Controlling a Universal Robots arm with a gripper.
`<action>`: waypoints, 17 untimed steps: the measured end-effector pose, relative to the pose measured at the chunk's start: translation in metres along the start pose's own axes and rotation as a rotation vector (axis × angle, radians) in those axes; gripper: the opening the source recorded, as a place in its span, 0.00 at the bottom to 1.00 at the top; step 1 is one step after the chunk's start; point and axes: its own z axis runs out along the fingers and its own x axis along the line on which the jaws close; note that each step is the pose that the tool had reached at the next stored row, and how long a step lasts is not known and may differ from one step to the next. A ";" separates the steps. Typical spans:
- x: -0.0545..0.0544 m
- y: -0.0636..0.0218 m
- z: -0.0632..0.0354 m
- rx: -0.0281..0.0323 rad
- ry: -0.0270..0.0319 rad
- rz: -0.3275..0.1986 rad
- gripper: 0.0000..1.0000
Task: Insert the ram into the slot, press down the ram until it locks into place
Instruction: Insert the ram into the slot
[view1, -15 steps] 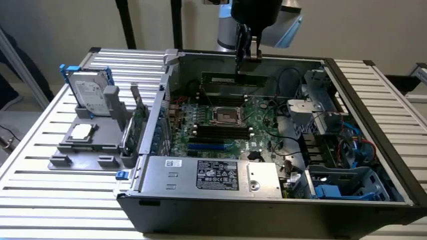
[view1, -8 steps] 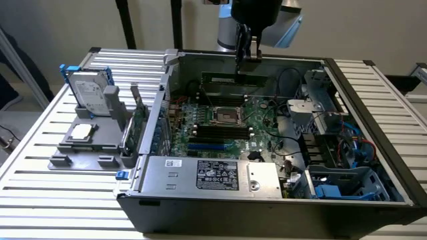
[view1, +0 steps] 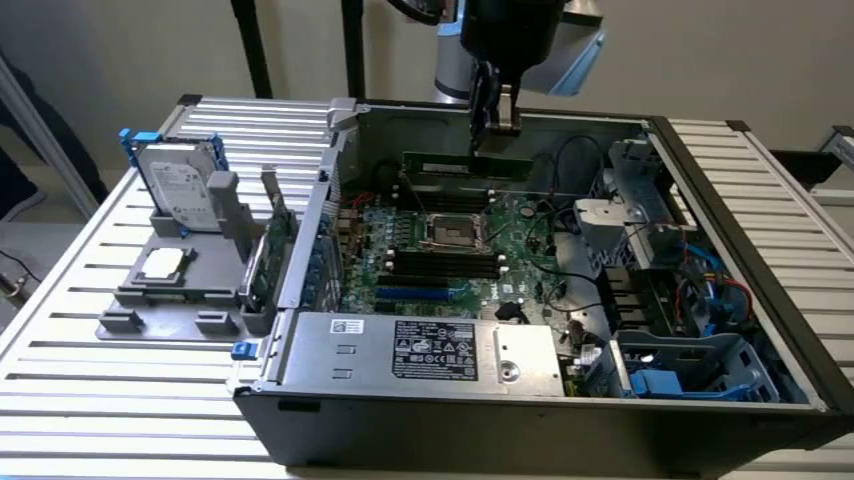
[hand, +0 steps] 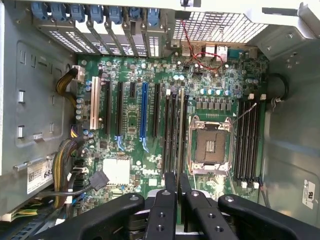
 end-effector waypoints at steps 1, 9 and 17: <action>0.000 -0.0001 0.0018 0.0000 0.0001 0.000 0.14; 0.000 -0.0006 0.0164 0.0000 0.0001 0.000 0.14; 0.001 -0.0009 0.0308 0.0000 0.0000 -0.001 0.14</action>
